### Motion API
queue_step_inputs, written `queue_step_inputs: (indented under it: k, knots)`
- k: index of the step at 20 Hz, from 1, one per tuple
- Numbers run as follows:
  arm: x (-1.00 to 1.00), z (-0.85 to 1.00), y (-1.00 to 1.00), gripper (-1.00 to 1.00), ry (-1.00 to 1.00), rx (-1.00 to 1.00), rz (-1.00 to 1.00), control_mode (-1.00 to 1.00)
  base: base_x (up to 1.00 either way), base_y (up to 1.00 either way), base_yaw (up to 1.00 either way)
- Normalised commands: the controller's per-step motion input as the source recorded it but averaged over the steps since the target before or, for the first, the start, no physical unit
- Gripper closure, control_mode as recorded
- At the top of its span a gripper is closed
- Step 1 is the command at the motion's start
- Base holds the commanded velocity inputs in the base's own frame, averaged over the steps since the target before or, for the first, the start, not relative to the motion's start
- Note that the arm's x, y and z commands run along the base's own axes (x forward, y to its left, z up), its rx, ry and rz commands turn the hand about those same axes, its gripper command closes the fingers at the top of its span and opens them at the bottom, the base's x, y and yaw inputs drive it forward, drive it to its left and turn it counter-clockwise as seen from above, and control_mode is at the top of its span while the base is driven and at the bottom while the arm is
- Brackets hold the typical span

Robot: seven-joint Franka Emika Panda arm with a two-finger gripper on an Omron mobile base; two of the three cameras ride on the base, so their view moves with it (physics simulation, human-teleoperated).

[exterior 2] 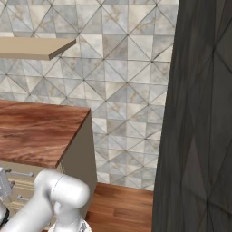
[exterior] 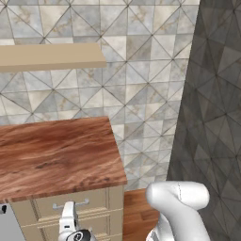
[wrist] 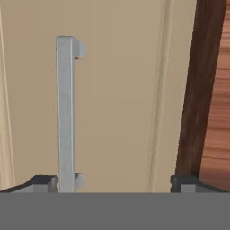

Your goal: Take the tongs from the drawer on the left and place them on the dining counter next to the tray containing the hot dog.

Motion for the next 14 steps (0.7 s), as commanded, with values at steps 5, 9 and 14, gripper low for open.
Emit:
queue_step_inputs:
  k: [5, 9, 14]
  knots:
    - [0.0, -0.04, 0.0, -1.0, -0.01, 0.13, 0.12, -1.0, 0.0, 0.0, 0.0]
    - [0.01, -0.02, 0.0, -1.0, 0.0, 0.06, 0.05, -1.0, 0.0, 0.0, 0.0]
    - [0.02, -0.04, -0.03, -1.0, 0.0, 0.01, 0.01, -1.0, 0.0, 0.0, 0.0]
